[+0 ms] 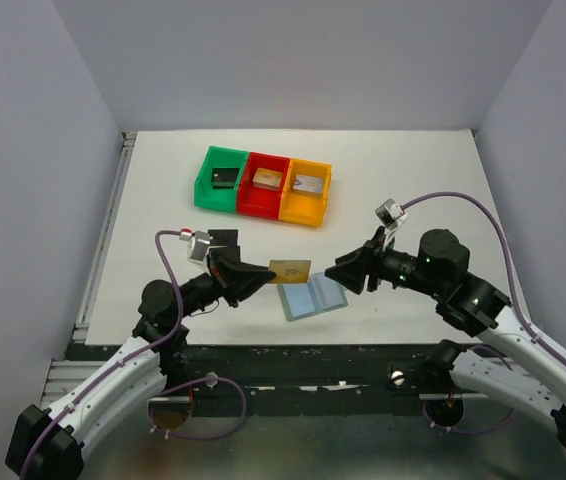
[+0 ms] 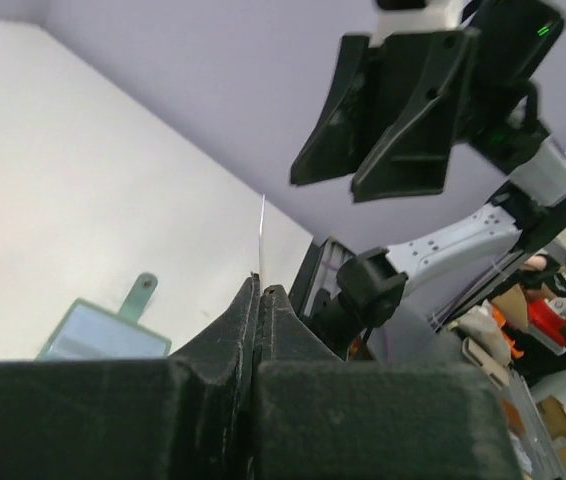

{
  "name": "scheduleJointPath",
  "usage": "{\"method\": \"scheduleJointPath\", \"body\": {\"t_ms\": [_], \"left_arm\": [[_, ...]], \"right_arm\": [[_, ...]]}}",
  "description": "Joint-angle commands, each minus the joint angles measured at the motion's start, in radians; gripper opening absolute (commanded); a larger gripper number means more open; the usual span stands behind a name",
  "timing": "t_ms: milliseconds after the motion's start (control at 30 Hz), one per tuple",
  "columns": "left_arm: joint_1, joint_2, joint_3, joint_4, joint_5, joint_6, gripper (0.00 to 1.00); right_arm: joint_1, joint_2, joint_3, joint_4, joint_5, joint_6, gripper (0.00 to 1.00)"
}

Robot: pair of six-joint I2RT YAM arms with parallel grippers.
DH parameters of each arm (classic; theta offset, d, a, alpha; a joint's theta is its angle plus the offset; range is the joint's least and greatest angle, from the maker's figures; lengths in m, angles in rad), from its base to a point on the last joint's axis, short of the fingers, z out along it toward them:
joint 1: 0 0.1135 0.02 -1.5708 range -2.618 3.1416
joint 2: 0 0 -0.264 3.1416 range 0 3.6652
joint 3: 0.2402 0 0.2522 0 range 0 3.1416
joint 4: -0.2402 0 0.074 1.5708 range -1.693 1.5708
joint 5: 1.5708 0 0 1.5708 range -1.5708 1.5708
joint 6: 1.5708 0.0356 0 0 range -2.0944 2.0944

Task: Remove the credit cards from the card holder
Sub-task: Place the credit card at the center of the board.

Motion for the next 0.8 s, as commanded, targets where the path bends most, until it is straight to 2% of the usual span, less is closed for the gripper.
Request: {"method": "scheduleJointPath", "body": {"t_ms": [0,133,300,533,767], "left_arm": [[0.01,-0.019,0.004,0.217,-0.044,-0.078,0.0],[0.021,-0.007,-0.016,0.321,-0.033,-0.137,0.0],[0.026,-0.002,-0.005,0.318,-0.019,-0.148,0.0],[0.027,0.015,-0.005,0.343,-0.005,-0.16,0.0],[0.027,0.024,-0.006,0.346,0.002,-0.161,0.0]], "right_arm": [[-0.005,0.032,-0.07,0.236,-0.107,0.138,0.58],[-0.005,0.084,-0.107,0.361,-0.163,0.211,0.59],[-0.005,0.096,-0.145,0.501,-0.204,0.273,0.59],[-0.005,0.125,-0.144,0.575,-0.238,0.304,0.58],[-0.005,0.179,-0.118,0.583,-0.267,0.301,0.48]]}}
